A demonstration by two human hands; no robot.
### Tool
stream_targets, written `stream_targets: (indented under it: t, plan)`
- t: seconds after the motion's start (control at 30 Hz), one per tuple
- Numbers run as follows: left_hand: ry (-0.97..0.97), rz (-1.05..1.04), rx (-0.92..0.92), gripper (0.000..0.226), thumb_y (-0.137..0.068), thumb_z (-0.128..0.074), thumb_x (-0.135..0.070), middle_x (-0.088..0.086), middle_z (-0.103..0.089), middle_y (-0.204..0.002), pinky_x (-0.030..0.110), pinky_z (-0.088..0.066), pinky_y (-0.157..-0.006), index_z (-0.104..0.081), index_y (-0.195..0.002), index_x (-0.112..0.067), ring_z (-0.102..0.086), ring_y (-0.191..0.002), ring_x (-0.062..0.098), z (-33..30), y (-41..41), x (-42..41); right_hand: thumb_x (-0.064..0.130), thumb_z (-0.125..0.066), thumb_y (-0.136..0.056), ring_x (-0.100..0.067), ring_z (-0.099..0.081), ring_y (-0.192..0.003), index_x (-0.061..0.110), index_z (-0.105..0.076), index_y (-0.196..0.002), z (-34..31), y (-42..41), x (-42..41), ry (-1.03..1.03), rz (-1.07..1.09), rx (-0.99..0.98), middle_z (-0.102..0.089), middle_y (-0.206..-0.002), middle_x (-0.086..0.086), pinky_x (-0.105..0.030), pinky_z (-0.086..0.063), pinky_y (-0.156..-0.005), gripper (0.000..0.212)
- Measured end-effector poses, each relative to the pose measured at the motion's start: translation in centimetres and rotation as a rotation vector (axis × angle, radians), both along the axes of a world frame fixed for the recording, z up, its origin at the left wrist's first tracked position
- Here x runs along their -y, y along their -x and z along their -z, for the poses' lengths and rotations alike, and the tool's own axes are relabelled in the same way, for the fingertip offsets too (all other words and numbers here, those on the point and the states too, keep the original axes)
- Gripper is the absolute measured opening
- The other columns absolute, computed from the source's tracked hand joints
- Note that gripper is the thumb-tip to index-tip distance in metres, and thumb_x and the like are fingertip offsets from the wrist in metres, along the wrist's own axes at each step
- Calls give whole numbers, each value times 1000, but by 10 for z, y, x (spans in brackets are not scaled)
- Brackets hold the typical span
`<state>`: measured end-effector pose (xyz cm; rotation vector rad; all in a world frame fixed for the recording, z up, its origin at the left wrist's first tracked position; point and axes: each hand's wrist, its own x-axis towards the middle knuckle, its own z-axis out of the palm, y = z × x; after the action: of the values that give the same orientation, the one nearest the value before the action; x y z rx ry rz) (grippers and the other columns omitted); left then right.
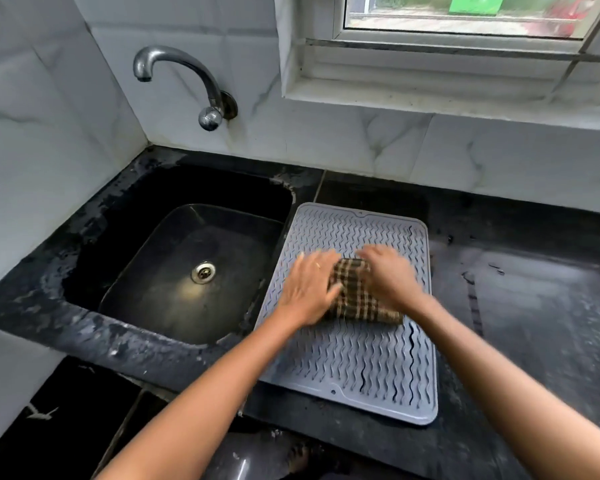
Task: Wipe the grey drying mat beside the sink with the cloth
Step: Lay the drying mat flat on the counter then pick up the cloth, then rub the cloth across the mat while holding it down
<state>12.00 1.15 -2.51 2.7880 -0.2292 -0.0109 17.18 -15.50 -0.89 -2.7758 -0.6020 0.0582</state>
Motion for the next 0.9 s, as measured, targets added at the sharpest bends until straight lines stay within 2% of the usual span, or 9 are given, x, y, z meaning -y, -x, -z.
stream_targets:
  t: [0.1,0.3,0.43,0.53,0.6,0.63,0.7,0.8,0.9]
  plan:
    - [-134,142,-193,69,-99,-30,-48,-2,6,-162,43,3,-122,1,-153,-20,9,-150,18,32,16,4,50,-25,-98,-24,5,-147,26,-5,-150,47,31,0,167,-72,-169,3,-160,0,-46,3,-117,60]
    - [-236,238,-203,89,-90,-38,-63,-4,13,-161,41,2,-121,10,-152,-21,12,-148,15,37,9,-11,62,-42,-86,-21,23,-143,30,12,-148,45,19,13,225,-174,-283,22,-155,1,-45,11,-116,88]
    - [-410,185,-45,66,-99,-24,-52,0,-10,-162,43,-8,-120,-6,-153,-18,-10,-150,21,36,10,-6,42,-52,-76,-25,14,-145,22,6,-150,39,29,24,312,-282,-184,15,-157,-4,-43,6,-118,96]
    - [-389,108,31,51,-103,-23,-41,6,-42,-150,43,-10,-122,-35,-146,-15,-39,-139,22,22,9,1,24,-49,-82,-26,-29,-141,15,-28,-145,27,35,20,302,-261,-42,-28,-154,-7,-39,-26,-116,67]
    - [-146,-61,85,47,-103,-27,-39,11,-69,-117,44,-18,-121,-61,-120,-12,-63,-110,24,3,10,9,18,-49,-84,-25,-61,-107,18,-54,-120,5,29,16,140,-121,27,-64,-121,-5,-37,-52,-89,36]
    - [13,-183,65,48,-102,-28,-38,14,-72,-103,44,-27,-116,-66,-106,-9,-66,-98,27,-9,9,14,21,-52,-85,-26,-64,-93,18,-58,-107,-8,25,15,5,-16,12,-69,-104,-5,-37,-53,-76,24]
    - [457,-463,-92,48,-102,-28,-37,19,-69,-101,39,-46,-95,-65,-100,-7,-63,-92,30,-34,5,23,28,-58,-83,-26,-64,-82,19,-62,-96,-33,20,9,-313,152,-46,-70,-89,-5,-36,-51,-69,16]
    - [1294,-713,-530,44,-102,-27,-34,17,-68,-94,40,-57,-73,-61,-108,-7,-66,-84,28,-66,-9,31,47,-60,-75,-14,-60,-94,29,-61,-104,-59,31,-5,-609,81,-81,-67,-100,5,-37,-51,-81,34]
    - [1640,-593,-820,53,-101,-23,-43,12,-68,-86,38,-55,-69,-63,-105,-9,-65,-80,24,-84,-9,23,44,-62,-67,-19,-33,-133,34,-38,-133,-50,50,-14,-393,-117,-130,-38,-144,4,-47,-29,-108,71]
